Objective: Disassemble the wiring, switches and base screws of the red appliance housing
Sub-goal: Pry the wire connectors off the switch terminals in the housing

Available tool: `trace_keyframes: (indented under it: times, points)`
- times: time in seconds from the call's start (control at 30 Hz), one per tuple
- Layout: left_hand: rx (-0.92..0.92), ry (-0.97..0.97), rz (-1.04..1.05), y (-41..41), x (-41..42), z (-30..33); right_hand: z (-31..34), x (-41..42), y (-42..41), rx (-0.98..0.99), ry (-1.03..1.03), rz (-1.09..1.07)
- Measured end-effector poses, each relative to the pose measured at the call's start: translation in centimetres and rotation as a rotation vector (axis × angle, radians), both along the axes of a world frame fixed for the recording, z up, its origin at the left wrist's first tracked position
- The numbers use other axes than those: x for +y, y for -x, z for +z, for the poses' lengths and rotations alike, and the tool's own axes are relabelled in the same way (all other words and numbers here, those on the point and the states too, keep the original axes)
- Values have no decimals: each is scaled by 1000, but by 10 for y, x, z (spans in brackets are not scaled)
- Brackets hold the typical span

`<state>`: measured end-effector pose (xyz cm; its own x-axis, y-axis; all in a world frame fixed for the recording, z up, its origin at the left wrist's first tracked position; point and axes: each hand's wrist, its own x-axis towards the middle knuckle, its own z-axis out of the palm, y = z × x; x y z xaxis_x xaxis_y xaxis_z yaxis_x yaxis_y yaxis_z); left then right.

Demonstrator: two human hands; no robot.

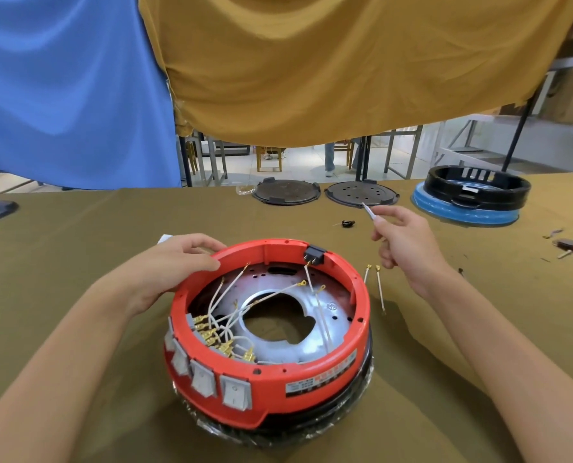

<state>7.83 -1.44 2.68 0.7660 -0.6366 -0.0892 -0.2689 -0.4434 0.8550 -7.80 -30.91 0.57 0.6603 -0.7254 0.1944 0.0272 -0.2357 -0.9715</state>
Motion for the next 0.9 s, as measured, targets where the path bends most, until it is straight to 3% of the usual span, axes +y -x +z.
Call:
trace_keyframes:
  times: [0.33, 0.63, 0.9]
  points:
    - [-121, 137, -10, 2, -6, 1, 12, 25, -1, -338, -245, 422]
    - [13, -248, -99, -2, 18, 13, 6, 38, -4, -322, -126, 441]
    - [-32, 58, -226, 12, -11, 3, 7, 42, -4, -318, -113, 491]
